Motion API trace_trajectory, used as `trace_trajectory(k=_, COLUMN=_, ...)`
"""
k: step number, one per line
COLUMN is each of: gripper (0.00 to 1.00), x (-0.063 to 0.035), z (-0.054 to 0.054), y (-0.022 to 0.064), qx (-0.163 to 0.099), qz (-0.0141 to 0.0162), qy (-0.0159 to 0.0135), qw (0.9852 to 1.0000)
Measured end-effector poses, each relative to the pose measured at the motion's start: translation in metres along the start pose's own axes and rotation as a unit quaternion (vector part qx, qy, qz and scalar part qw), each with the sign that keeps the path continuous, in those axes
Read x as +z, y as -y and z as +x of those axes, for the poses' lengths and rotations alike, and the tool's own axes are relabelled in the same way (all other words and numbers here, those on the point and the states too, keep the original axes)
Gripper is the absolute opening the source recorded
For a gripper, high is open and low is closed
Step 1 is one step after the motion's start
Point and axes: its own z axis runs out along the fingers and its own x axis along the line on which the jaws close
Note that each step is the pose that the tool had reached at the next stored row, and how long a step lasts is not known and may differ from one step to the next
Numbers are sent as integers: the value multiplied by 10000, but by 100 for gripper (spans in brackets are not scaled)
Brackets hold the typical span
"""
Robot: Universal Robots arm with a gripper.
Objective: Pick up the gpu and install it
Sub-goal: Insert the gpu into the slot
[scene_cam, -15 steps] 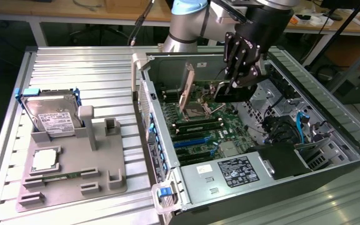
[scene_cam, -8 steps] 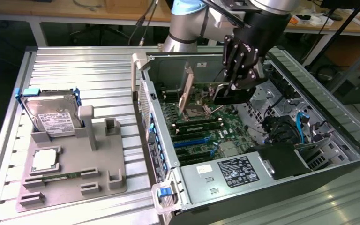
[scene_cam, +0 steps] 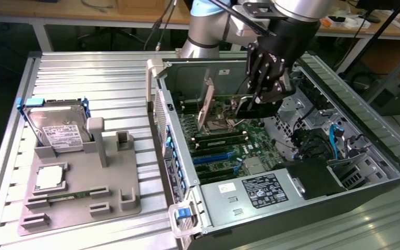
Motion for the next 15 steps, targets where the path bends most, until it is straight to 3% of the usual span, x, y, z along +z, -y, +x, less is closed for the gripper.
trace_trajectory(k=15, gripper=27, x=56, z=2, y=0, qx=0, qz=1, qy=-16, qw=10000)
